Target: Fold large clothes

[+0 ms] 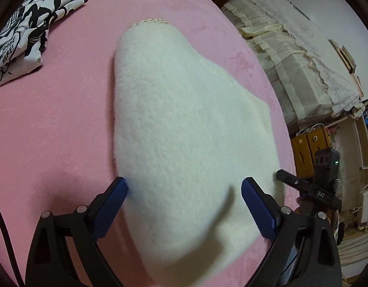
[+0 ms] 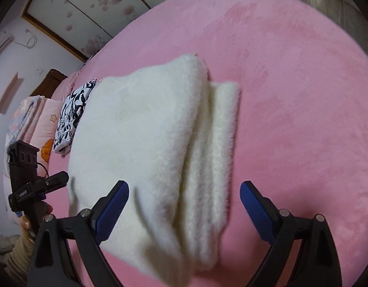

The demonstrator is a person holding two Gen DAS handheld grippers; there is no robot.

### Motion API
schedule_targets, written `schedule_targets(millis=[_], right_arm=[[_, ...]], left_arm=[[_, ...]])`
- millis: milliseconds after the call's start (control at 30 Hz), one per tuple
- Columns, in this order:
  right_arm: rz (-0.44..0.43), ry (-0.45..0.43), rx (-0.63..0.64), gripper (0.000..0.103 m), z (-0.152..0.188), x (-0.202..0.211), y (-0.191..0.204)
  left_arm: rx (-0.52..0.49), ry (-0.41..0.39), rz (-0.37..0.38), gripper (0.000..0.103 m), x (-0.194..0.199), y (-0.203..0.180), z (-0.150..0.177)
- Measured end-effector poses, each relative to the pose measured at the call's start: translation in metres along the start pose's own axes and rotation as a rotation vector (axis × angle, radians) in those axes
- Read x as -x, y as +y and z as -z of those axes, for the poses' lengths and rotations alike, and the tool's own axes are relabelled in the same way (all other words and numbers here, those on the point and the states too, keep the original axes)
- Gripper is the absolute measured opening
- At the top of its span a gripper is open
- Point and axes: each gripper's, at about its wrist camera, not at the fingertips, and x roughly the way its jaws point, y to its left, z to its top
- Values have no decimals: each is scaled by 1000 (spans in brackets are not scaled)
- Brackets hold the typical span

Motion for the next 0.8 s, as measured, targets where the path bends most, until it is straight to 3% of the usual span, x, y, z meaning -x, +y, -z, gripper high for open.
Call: schedule_targets(millis=[133,500,733,800], right_arm=[[-86,30,-15,96,-7,-22,-5],[-135,126,30,103,-30,-70,-2],[-115,146,13,103,-32,-77,4],[-94,138,13,102,-30,-76,9]], left_arm=[[12,5,27,96,-11,8,-6],[59,84,106,103,-58,24,-13],[73,82,36,103,-63,12,-12],[61,58,-28,96,-58,2,-12]])
